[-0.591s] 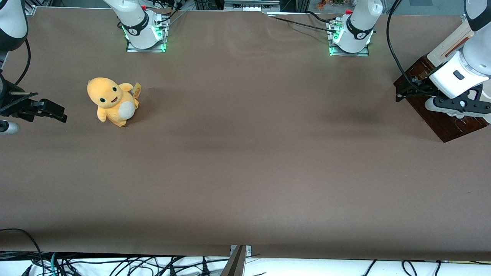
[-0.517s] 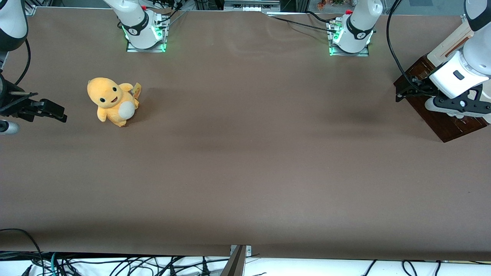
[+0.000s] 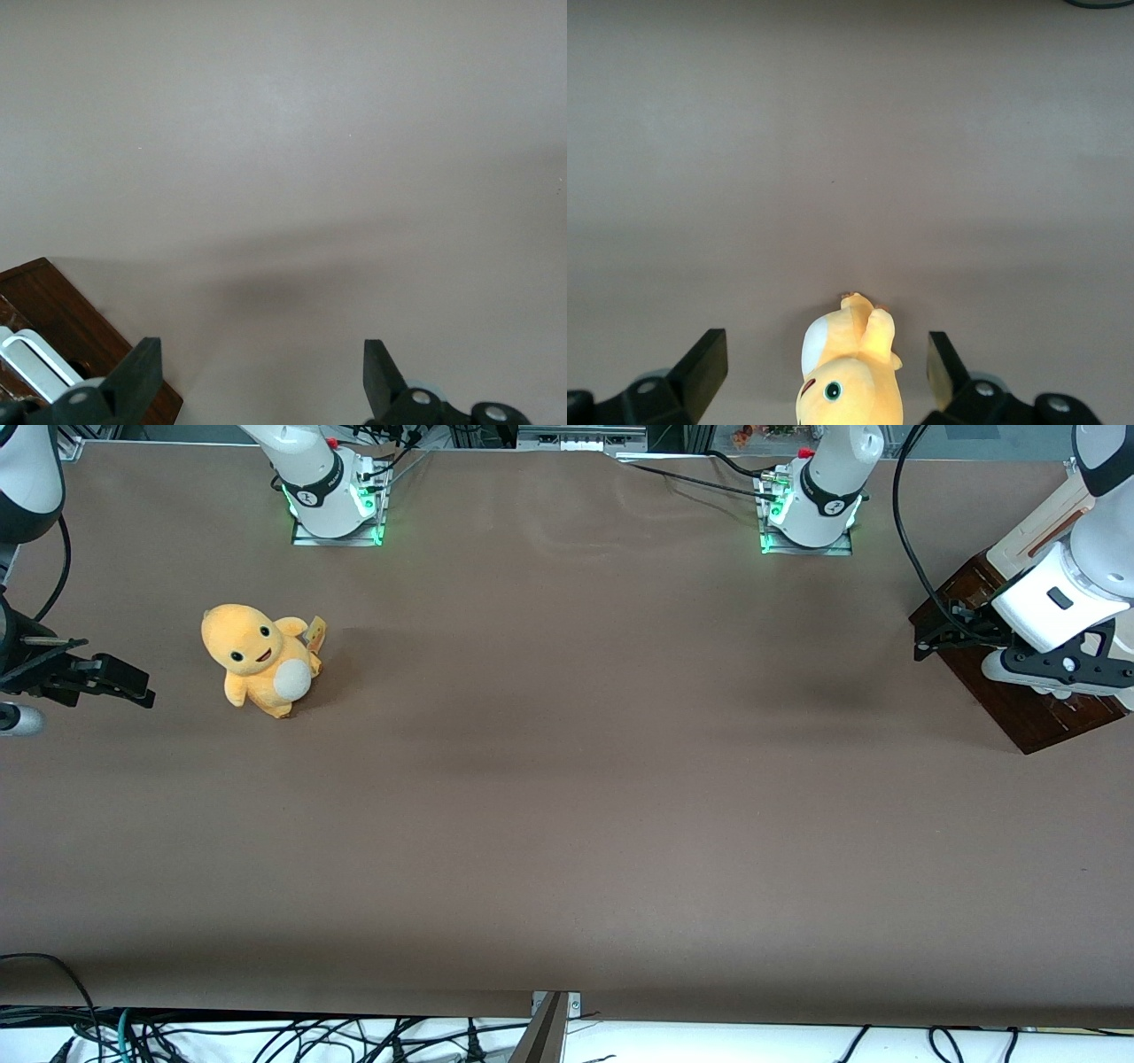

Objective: Open lower drawer with left arm only

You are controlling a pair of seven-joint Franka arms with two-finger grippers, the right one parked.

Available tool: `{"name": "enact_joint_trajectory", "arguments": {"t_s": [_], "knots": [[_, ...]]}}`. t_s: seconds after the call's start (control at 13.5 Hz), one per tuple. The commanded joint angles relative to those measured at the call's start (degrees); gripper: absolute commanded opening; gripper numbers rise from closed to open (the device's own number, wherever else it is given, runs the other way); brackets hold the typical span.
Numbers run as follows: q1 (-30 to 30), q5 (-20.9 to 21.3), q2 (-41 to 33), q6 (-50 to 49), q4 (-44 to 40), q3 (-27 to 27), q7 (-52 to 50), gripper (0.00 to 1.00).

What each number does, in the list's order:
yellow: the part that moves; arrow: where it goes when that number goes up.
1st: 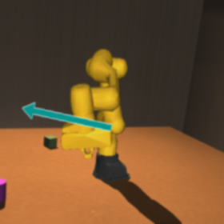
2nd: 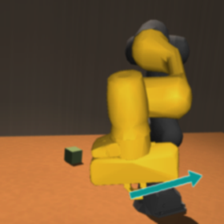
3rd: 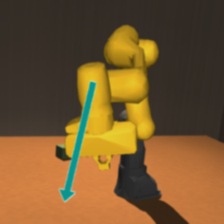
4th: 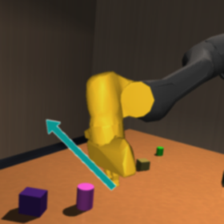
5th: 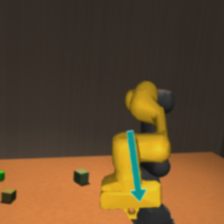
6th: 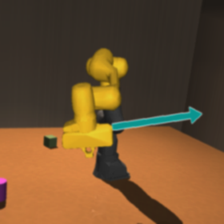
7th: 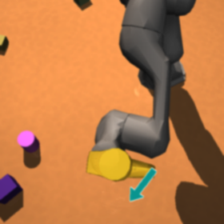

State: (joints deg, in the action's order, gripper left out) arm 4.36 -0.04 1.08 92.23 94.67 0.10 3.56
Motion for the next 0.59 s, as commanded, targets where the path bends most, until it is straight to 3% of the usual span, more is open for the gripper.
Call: {"name": "enact_joint_trajectory", "arguments": {"t_s": [0.0, 0.52], "knots": [[0.12, -0.40, 1.20, -0.65, -1.95, -0.01, 0.31, 1.00], [-0.41, -0.93, 4.45, -2.48, -1.86, 0.08, -0.04, 1.00]]}}
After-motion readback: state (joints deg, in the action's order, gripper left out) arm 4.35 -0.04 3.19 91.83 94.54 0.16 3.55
